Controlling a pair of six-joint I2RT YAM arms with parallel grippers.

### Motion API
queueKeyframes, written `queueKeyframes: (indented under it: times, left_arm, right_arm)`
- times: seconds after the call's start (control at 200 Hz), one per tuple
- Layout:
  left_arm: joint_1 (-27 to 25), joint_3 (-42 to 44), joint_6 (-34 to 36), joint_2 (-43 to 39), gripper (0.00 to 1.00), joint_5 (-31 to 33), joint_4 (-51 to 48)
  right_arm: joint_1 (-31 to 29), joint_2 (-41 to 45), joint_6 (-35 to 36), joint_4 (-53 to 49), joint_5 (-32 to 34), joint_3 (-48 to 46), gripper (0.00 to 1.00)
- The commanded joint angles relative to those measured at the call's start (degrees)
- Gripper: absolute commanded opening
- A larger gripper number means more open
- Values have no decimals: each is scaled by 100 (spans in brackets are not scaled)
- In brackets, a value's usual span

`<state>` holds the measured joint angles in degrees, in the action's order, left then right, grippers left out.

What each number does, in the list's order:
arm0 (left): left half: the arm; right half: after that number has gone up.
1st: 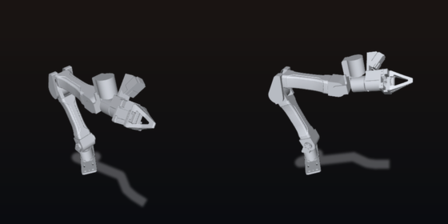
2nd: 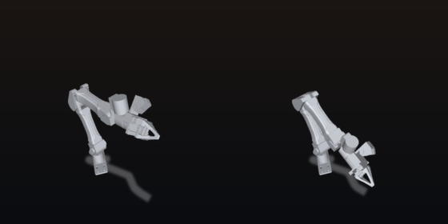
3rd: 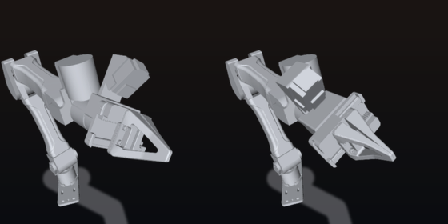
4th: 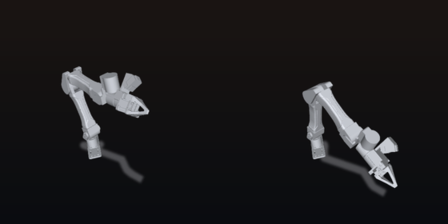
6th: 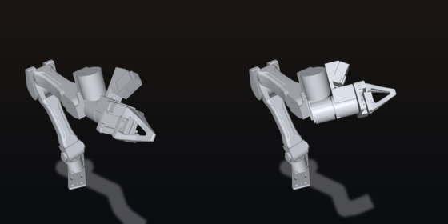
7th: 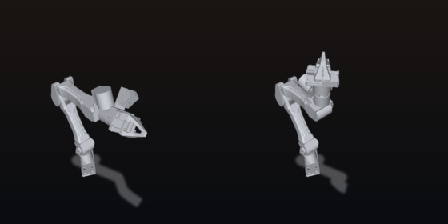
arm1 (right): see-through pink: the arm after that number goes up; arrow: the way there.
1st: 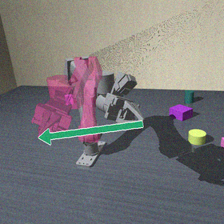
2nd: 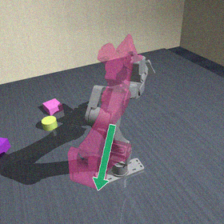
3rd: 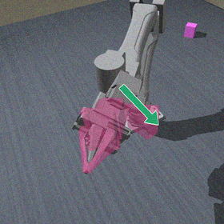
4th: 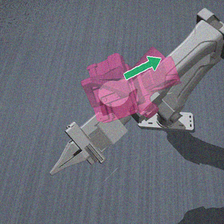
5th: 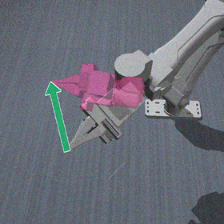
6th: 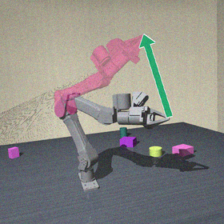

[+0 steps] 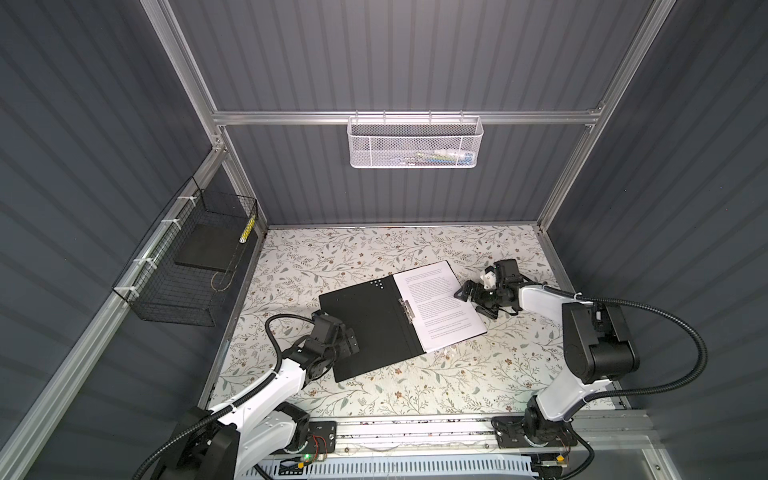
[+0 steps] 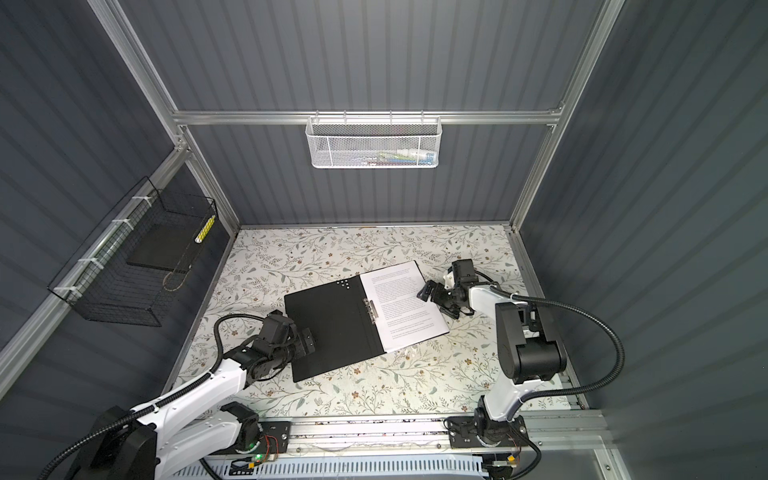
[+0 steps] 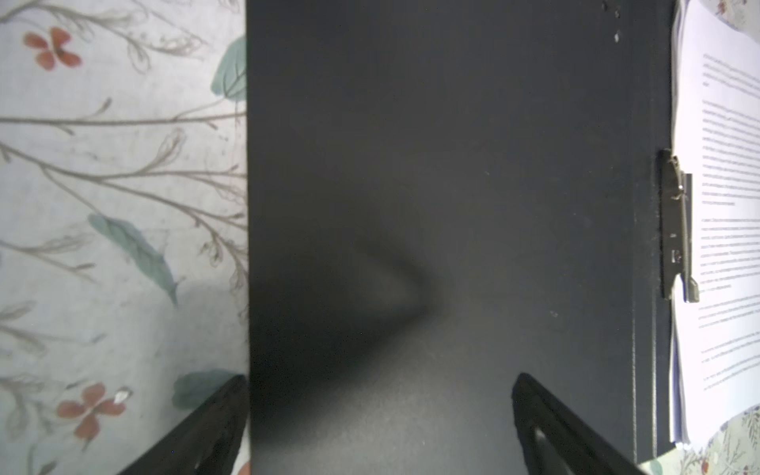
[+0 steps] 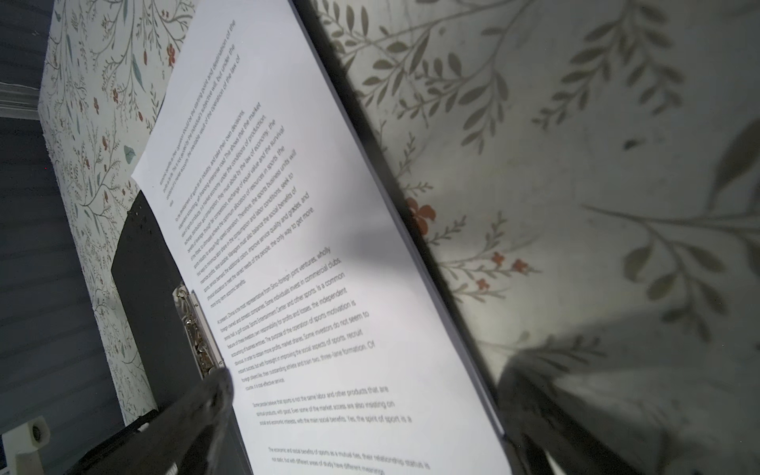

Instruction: Put the files into the folder

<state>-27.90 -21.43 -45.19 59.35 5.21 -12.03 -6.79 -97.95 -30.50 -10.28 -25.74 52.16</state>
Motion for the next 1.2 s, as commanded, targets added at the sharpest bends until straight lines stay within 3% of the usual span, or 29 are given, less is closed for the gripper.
queueKeyframes:
  times: [0.0, 0.215, 0.67, 0.936, 1.196]
  left_arm:
    - [-13, 268, -17, -33, 100, -709, 184]
    - [-9, -208, 39, -751, 100, -1417, 322]
    - [-31, -1582, -22, -729, 100, -2830, 578]
    - [-494, -2273, -79, -120, 100, -2931, 1142]
    - [-1330, -2750, -42, 1401, 100, -2655, 2202]
  right_arm:
    - [-120, -239, 40, -275, -393, -17, 99]
    - [-339, -374, 69, -357, -309, 54, 99]
    - [-721, -339, -263, -397, 108, -15, 99]
    - [-943, -302, -906, -71, 360, -209, 99]
    - [-897, 90, -1581, 333, 221, -283, 99]
